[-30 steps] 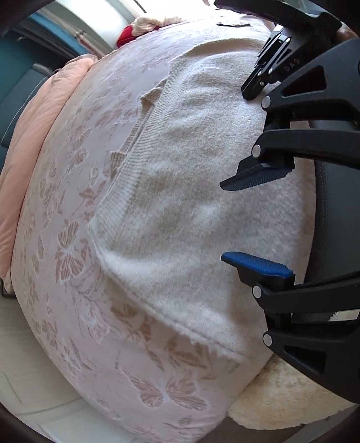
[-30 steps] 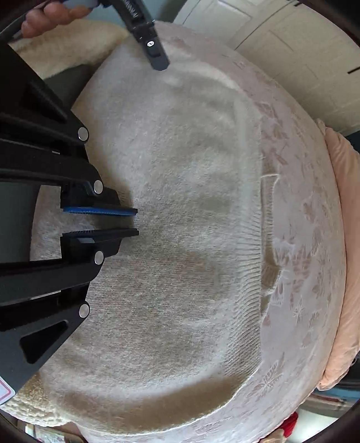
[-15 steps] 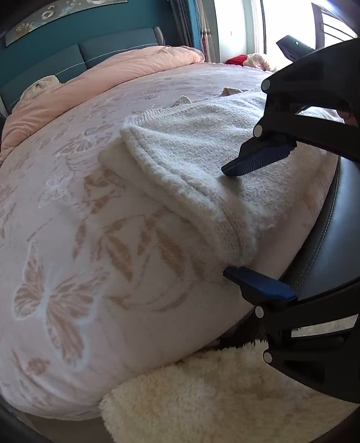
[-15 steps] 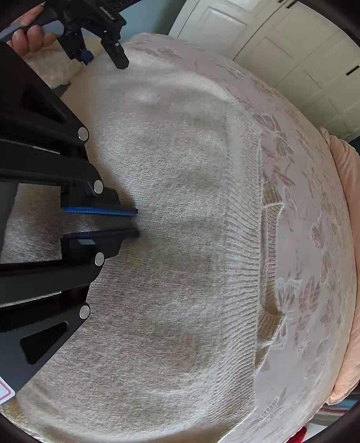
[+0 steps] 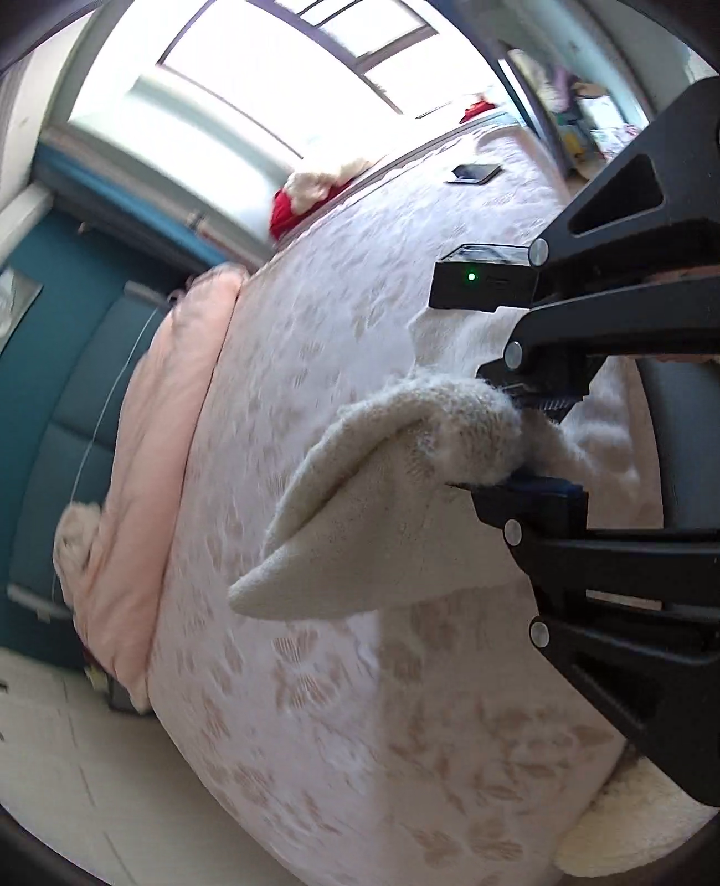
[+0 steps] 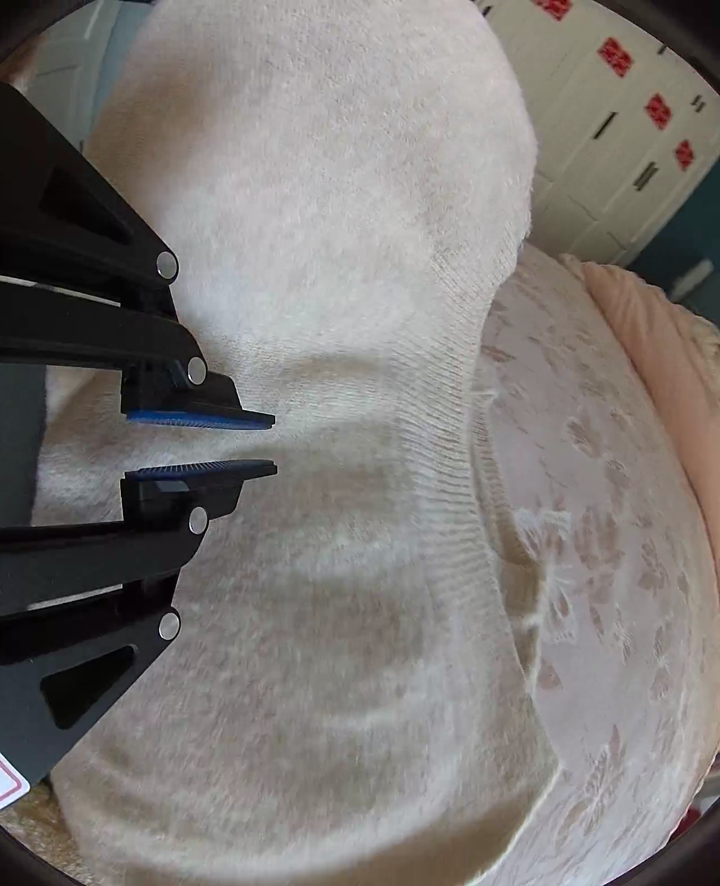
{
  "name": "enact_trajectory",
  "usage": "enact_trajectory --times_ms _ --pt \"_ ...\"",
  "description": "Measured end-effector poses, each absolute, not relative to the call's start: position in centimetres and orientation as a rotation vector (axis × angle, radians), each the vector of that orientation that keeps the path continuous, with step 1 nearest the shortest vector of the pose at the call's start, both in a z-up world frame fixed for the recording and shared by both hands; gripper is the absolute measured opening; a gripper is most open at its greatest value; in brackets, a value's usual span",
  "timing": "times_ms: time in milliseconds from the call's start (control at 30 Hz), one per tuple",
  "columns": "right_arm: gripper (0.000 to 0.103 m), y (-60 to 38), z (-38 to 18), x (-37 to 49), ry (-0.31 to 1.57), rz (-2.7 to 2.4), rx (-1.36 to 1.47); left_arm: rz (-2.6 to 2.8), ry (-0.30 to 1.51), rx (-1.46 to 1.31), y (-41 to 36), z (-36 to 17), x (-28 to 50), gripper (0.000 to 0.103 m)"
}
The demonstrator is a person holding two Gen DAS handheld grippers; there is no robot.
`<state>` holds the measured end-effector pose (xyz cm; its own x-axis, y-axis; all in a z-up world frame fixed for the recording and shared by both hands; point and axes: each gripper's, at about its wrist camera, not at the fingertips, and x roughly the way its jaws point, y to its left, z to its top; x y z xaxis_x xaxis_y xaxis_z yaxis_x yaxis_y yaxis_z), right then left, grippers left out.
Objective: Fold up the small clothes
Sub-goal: 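Grasp a corner of the cream sweater with the left tool, fold inward, release, then grasp the sweater's side edge with the right tool and fold it over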
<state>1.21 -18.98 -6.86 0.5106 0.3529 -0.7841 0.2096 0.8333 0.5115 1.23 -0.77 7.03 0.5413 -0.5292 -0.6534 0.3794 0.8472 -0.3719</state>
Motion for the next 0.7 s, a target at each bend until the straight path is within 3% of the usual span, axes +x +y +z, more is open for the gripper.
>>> enact_trajectory --times_ms 100,200,300,367,467,700 --pt "0.014 -24.5 -6.2 -2.1 1.028 0.003 0.670 -0.660 0.874 -0.074 -7.4 5.3 0.7 0.017" --pt "0.020 -29.3 -6.3 -6.3 1.010 -0.108 0.728 -0.687 0.970 0.062 -12.5 0.3 0.3 0.020" --pt "0.040 -32.0 -5.5 -9.6 0.965 -0.161 0.784 -0.665 1.038 0.106 -12.9 -2.6 -1.1 0.026" --pt "0.059 -32.4 -4.7 -10.5 0.939 -0.153 0.794 -0.690 1.001 0.080 -11.1 -2.0 -2.2 0.050" --pt "0.070 -31.6 -4.2 -9.3 0.941 -0.065 0.827 -0.619 0.938 0.116 -7.3 -1.0 -3.3 0.078" --pt "0.078 -25.6 -5.7 -1.7 1.084 0.118 0.846 -0.461 1.119 0.097 -2.6 -4.6 -1.3 0.082"
